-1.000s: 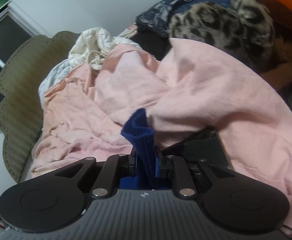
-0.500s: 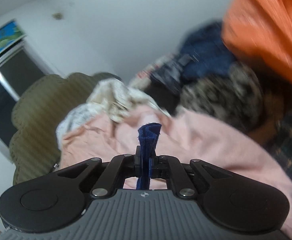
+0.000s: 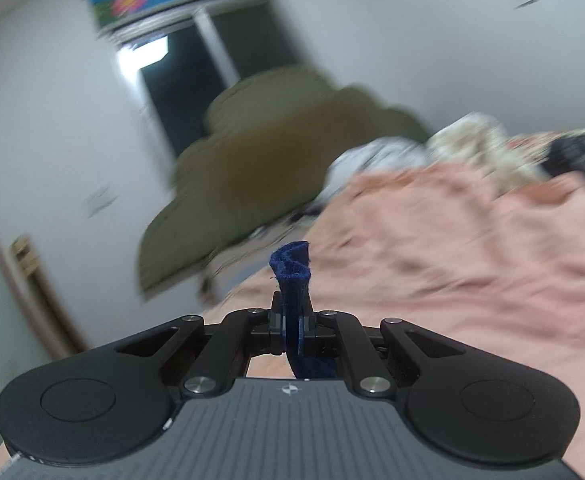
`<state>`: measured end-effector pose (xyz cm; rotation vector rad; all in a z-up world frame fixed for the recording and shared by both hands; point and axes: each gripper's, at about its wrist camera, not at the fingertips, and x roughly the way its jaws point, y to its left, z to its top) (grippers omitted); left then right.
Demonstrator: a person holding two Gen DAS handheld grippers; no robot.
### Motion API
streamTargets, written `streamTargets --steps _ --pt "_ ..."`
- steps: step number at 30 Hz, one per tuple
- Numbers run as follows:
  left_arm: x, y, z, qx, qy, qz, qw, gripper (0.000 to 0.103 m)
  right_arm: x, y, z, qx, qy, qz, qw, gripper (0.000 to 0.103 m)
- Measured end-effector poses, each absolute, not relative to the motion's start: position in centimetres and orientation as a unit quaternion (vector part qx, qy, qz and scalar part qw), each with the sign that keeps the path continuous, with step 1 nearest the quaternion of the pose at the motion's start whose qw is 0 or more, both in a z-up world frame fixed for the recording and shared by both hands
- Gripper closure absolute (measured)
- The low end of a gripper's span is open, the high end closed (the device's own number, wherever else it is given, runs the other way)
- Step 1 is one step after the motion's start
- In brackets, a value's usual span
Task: Fold small clothes
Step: 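Lift the held sleeve with the right gripper and carry it across the sweater body, then lower the sleeve onto the sweater body near the neckline and open the right gripper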
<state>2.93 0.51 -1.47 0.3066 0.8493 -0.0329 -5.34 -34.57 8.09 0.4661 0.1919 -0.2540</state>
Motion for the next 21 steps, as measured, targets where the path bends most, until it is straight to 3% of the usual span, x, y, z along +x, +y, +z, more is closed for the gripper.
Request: streamTargets --steps 21 --pt "3.4 5.9 -1.7 0.115 0.417 0.015 0.902 0.002 9.2 -11.5 -0.2 0.203 0.257 0.04 0.944 0.093"
